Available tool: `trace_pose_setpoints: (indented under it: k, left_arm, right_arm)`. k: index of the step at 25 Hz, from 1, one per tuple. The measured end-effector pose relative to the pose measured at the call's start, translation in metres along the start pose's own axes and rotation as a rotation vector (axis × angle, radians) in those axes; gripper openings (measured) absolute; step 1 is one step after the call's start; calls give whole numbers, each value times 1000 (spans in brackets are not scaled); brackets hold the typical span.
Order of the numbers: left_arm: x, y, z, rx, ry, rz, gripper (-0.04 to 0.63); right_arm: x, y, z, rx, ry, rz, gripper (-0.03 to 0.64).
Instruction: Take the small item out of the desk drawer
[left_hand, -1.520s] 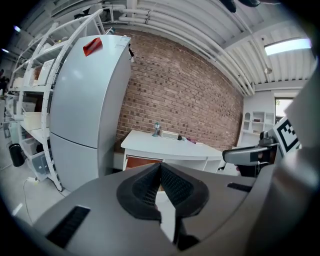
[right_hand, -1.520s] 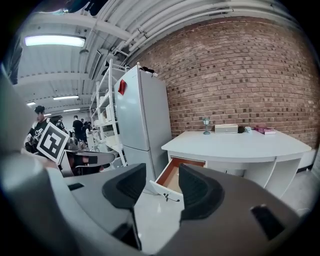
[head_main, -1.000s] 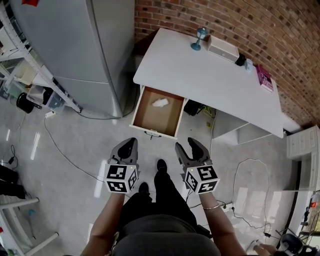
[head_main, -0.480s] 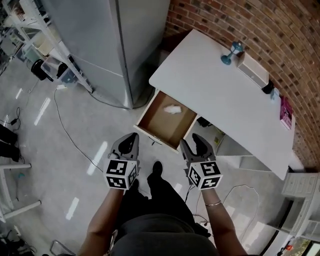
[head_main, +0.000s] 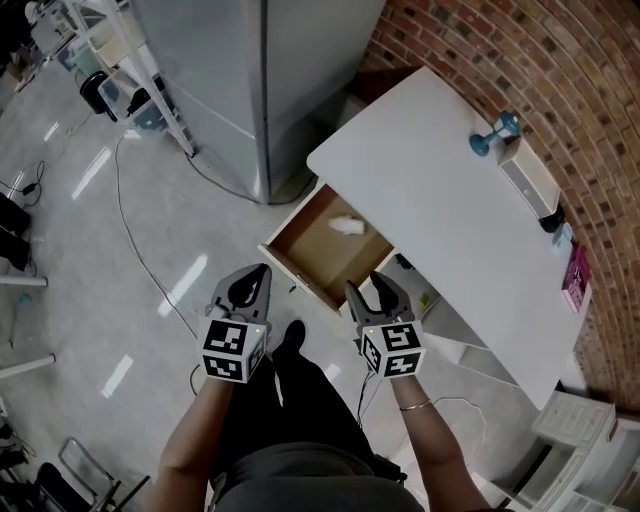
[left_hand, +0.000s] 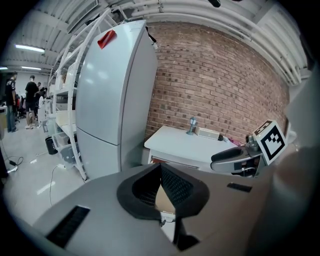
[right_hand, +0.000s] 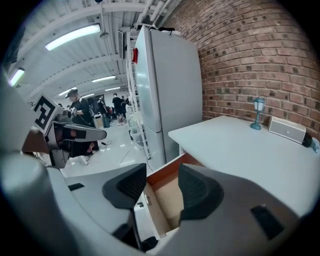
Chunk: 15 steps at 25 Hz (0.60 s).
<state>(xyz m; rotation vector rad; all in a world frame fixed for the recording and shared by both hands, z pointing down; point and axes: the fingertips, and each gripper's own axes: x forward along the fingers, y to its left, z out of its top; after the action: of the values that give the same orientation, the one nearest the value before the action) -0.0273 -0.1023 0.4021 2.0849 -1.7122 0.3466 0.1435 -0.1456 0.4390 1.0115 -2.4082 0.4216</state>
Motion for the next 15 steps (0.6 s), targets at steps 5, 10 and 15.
trace_pose_setpoints:
  k: [5, 10, 15]
  left_arm:
    - [15, 0, -8, -35, -2, 0, 21]
    - [36, 8, -28, -83, 1, -10, 21]
    - [57, 23, -56, -133, 30, -8, 21]
  right_arm:
    - [21, -13, -17, -53, 74, -1, 210]
    - [50, -23, -36, -105, 126, -19, 209]
    - [78, -33, -56, -142, 197, -27, 212]
